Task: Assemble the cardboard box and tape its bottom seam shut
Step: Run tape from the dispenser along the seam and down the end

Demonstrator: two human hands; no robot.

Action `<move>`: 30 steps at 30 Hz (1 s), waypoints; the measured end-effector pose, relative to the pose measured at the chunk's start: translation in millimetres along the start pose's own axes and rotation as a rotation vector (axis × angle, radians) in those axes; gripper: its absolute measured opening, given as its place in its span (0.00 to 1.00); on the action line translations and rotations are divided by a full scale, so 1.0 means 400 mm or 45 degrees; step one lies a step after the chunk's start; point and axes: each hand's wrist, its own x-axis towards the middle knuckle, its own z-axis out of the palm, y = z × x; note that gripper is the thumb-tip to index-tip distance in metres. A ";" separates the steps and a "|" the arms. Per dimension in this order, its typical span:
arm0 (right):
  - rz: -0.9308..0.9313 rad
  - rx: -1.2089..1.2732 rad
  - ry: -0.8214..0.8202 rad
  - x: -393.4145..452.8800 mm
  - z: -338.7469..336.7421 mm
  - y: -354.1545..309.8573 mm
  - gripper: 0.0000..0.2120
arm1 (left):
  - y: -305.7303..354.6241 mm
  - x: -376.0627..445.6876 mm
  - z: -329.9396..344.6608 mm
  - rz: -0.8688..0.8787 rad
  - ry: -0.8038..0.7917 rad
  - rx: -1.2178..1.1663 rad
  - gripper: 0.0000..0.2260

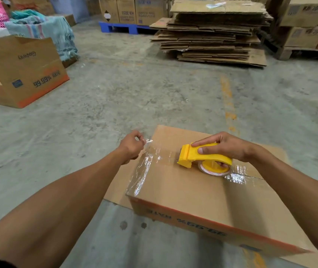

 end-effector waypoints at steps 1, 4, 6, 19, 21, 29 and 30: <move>0.008 -0.020 -0.003 0.006 -0.002 0.000 0.13 | -0.013 -0.002 0.002 -0.008 -0.014 -0.010 0.06; -0.001 -0.077 -0.033 0.019 0.005 -0.003 0.13 | -0.044 -0.008 0.007 -0.047 -0.024 -0.058 0.05; -0.007 -0.110 -0.033 0.025 0.012 -0.007 0.13 | -0.053 -0.004 0.007 -0.061 -0.010 -0.110 0.05; -0.026 -0.094 -0.049 0.036 0.007 0.008 0.16 | -0.063 0.003 0.024 -0.218 -0.085 -0.181 0.07; -0.021 -0.079 -0.045 0.037 0.007 0.010 0.16 | -0.064 0.002 0.026 -0.251 -0.102 -0.150 0.06; -0.034 -0.090 -0.068 0.043 0.009 0.017 0.20 | -0.063 -0.001 0.025 -0.099 0.092 0.030 0.05; -0.038 -0.092 -0.071 0.045 0.010 0.018 0.25 | -0.063 -0.001 0.025 -0.083 0.109 0.068 0.05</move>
